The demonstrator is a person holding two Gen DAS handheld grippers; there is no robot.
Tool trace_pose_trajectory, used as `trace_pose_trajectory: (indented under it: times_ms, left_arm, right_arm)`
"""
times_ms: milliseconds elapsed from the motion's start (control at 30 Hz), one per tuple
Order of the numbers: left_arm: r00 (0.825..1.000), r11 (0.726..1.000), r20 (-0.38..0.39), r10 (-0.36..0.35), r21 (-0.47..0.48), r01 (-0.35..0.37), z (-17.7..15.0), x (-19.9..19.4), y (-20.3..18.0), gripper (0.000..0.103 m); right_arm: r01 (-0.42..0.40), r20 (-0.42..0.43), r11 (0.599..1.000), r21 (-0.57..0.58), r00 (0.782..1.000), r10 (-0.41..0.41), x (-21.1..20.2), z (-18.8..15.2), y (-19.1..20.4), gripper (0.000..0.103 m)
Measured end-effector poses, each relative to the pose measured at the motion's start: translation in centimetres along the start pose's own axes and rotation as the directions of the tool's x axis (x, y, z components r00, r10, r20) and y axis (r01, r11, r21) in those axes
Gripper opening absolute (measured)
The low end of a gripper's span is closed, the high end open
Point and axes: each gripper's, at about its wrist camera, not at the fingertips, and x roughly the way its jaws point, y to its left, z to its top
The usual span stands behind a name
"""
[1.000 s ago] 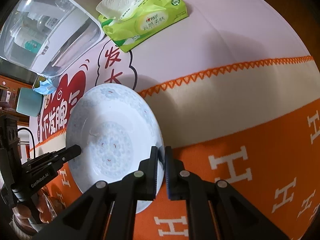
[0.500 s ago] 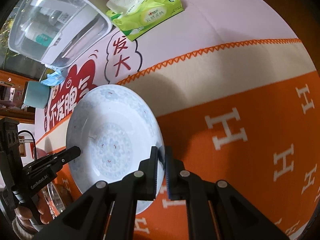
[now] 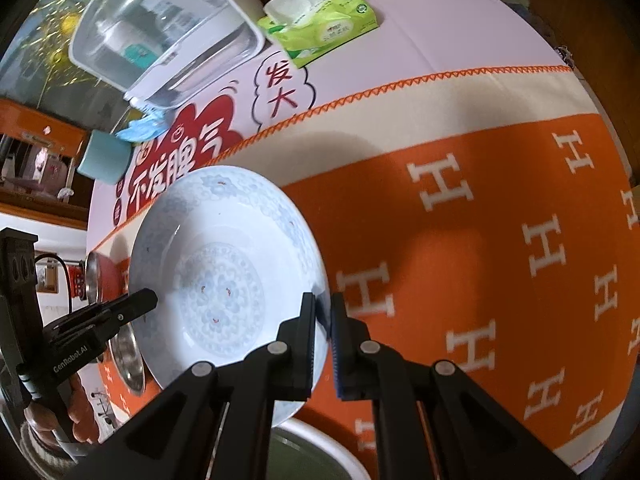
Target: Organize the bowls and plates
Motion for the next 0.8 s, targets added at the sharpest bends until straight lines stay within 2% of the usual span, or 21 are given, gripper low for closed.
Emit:
trace_pose_trajectory:
  times_ms: [233, 533, 800]
  left_arm:
    - [1.0, 1.0, -0.005, 0.007, 0.015, -0.007, -4.6, -2.3, -0.4, 0.007]
    - [1.0, 1.0, -0.03, -0.006, 0.011, 0.006, -11.0, -3.9, -1.0, 0.007]
    - [0.999, 1.0, -0.037, -0.01, -0.008, 0.01, -15.6, -4.2, -1.0, 0.007]
  right_arm:
    - [-0.013, -0.015, 1.0, -0.021, 1.0, 0.012, -1.5, -4.3, 0.5, 0.007]
    - [-0.013, -0.011, 0.999, -0.046, 1.0, 0.013, -3.9, -9.7, 0.7, 0.007]
    - [-0.024, -0.02, 0.997, -0.07, 1.0, 0.022, -4.2, -13.8, 0.4, 0.007]
